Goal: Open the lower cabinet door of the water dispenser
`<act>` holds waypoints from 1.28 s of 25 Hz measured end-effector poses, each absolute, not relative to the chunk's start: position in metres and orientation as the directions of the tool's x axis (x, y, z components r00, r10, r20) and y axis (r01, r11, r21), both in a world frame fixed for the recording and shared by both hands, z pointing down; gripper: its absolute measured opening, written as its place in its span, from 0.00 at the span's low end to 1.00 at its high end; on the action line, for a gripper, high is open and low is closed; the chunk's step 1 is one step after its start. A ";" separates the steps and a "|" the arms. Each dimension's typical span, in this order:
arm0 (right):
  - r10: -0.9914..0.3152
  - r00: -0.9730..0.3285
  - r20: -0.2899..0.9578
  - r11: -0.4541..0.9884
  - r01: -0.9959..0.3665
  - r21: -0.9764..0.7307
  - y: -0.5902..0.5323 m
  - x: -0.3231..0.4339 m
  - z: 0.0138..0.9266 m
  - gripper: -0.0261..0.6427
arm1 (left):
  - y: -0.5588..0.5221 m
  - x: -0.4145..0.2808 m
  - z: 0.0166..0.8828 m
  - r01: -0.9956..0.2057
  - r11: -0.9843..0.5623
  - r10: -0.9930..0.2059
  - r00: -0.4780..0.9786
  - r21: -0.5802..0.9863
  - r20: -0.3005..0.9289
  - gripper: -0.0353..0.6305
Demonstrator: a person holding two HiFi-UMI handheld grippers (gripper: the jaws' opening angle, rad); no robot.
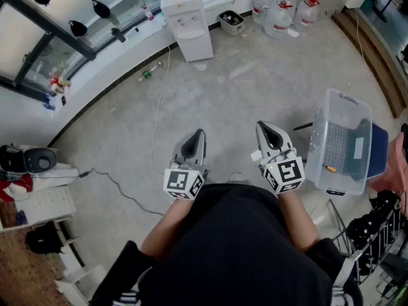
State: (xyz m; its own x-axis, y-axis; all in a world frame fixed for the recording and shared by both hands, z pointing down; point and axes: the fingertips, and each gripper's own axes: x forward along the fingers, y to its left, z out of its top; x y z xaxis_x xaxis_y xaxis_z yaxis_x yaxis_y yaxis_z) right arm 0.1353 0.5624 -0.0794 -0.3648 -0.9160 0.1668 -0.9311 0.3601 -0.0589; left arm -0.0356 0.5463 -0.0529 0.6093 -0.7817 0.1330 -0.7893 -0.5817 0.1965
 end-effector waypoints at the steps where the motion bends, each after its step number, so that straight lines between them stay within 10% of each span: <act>1: -0.912 -0.377 0.163 0.373 -0.926 -0.058 0.561 0.133 -0.080 0.03 | 0.545 -0.036 -0.053 -0.793 -0.577 -0.786 0.604 0.197 0.132 0.06; 24: -0.890 -0.436 0.134 0.426 -0.900 -0.092 0.561 0.134 -0.081 0.04 | 0.554 -0.040 -0.053 -0.789 -0.573 -0.785 0.606 0.222 0.130 0.06; 28: -0.903 -0.405 0.142 0.393 -0.913 -0.107 0.565 0.138 -0.077 0.32 | 0.557 -0.047 -0.047 -0.775 -0.575 -0.777 0.618 0.262 0.119 0.39; 32: -0.907 -0.398 0.139 0.382 -0.915 -0.127 0.568 0.139 -0.071 0.35 | 0.562 -0.053 -0.047 -0.759 -0.598 -0.762 0.638 0.258 0.108 0.46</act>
